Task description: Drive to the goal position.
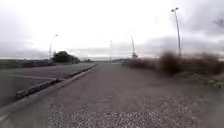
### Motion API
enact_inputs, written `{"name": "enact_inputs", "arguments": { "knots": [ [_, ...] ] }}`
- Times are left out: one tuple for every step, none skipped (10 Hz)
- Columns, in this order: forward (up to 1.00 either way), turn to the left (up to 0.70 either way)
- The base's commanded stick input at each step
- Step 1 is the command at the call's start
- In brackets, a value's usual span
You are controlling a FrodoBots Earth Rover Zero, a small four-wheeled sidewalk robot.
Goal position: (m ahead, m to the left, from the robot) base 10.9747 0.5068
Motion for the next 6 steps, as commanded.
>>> {"name": "enact_inputs", "arguments": {
  "knots": [
    [1.0,0.0],
    [1.0,0.0],
    [1.0,0.0],
    [1.0,0.0],
    [1.0,0.0],
    [1.0,0.0]
  ]
}}
